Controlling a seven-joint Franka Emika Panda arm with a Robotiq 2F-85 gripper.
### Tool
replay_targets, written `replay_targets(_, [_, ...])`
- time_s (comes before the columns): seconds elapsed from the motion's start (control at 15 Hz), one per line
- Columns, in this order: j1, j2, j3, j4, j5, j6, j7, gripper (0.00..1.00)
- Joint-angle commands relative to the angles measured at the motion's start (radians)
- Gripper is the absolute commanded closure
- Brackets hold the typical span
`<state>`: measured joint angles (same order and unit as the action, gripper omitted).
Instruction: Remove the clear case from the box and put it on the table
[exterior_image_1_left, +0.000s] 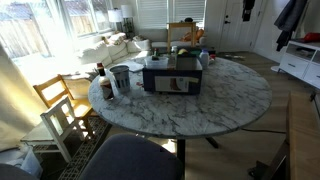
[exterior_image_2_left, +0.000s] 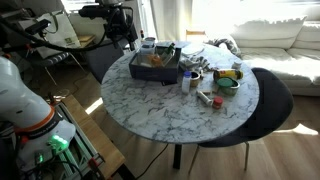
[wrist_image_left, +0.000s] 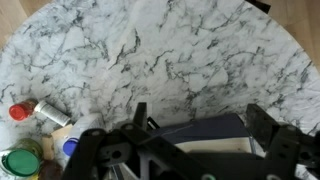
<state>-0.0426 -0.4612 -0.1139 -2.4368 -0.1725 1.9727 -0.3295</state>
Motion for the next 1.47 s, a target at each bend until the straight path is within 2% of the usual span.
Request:
replay_targets(0.0, [0.012, 0.146, -0.029, 0.141, 0.141, -0.042, 0.058, 0.0])
replay_targets(0.27, [-0.018, 0.33, -0.067, 0.299, 0.269, -0.032, 0.095, 0.0])
replay_targets(0.4, [-0.031, 0.424, -0.063, 0.369, 0.314, -0.038, 0.154, 0.0])
replay_targets(0.87, [-0.018, 0.69, 0.007, 0.562, 0.388, 0.035, 0.556, 0.0])
replay_targets(1.0, [-0.005, 0.735, 0.02, 0.613, 0.388, 0.02, 0.686, 0.0])
replay_targets(1.07, [-0.019, 0.674, 0.02, 0.545, 0.364, 0.033, 0.585, 0.0])
replay_targets(1.2, [-0.008, 0.713, 0.026, 0.583, 0.365, 0.032, 0.654, 0.0])
replay_targets(1.4, [-0.007, 0.726, 0.025, 0.602, 0.366, 0.032, 0.672, 0.0])
